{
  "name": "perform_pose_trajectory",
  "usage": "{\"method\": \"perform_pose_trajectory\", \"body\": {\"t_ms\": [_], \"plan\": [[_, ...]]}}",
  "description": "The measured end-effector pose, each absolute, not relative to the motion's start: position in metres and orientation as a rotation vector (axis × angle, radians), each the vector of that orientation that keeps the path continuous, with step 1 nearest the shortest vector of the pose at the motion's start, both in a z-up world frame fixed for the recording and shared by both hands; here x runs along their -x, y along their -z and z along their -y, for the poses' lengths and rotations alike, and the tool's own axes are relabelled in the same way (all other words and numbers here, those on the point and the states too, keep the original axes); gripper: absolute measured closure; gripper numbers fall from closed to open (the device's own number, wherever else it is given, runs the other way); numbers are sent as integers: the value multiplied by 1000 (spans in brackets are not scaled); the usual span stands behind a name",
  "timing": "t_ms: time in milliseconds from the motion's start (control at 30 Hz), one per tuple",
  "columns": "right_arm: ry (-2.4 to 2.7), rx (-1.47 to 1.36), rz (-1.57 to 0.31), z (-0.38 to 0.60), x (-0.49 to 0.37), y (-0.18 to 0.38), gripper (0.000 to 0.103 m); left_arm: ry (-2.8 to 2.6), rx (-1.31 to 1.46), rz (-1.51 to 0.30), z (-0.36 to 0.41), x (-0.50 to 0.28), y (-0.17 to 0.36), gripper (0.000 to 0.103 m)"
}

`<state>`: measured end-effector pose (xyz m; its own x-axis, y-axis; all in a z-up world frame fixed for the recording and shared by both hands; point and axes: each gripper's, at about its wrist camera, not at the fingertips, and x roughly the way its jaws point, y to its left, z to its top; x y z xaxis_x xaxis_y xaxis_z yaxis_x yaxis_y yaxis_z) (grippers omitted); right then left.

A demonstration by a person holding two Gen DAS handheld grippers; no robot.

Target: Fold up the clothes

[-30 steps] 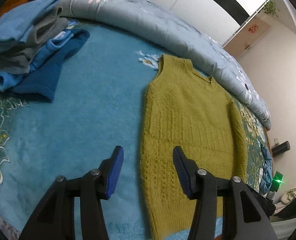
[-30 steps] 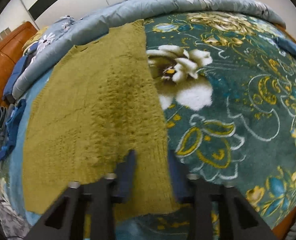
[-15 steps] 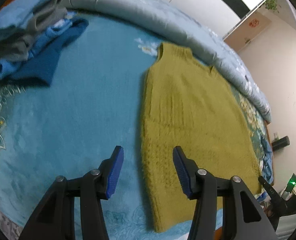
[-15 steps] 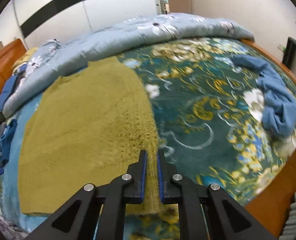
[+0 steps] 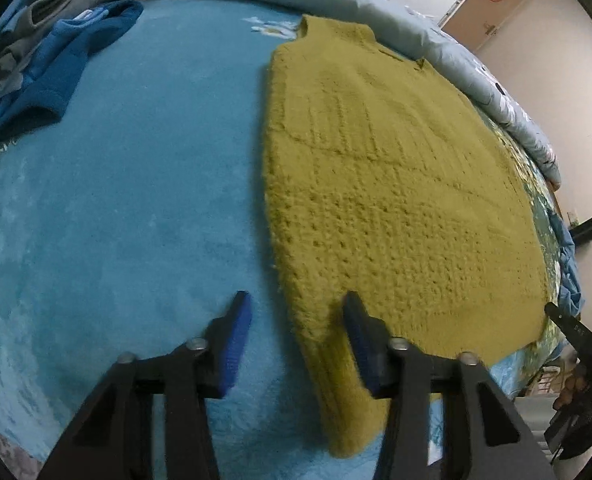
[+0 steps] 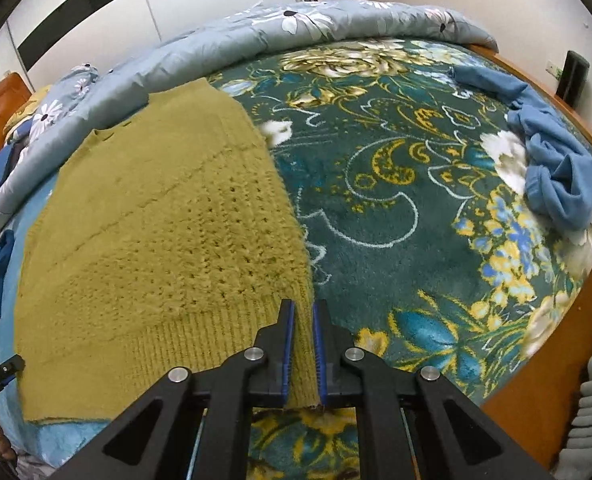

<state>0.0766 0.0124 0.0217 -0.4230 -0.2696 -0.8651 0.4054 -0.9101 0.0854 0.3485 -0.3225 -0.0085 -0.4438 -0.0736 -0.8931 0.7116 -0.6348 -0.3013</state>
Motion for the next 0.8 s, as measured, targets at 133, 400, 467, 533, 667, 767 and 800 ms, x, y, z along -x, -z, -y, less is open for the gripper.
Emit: {"method": "perform_pose_trajectory", "body": {"t_ms": [133,400,467,533,667,767,800], "plan": [[2349,-1397,-238,-8,-78,-21,93,2115,-1252,-928,317,-351,8,87],[2366,-1362,-232,-7,-83,-35,93,2147,-1255,-960,320,-357,4,85],[2380,-1338,-247,-6,-87,-43,92,2143,-1253,-985,322,-360,3,81],[2385,-1314,-252,-7,-93,-53,91,2149,-1246,-966,320,-364,0,79],[2375,-1281,-311,-3,-105,-67,72,2166,-1251,-912,313,-366,-3,66],[2367,-1246,-355,2,-114,-75,64,2175,-1263,-890,311,-364,0,65],[2360,-1239,-364,4,-117,-76,53,2178,-1261,-887,310,-364,2,65]]}}
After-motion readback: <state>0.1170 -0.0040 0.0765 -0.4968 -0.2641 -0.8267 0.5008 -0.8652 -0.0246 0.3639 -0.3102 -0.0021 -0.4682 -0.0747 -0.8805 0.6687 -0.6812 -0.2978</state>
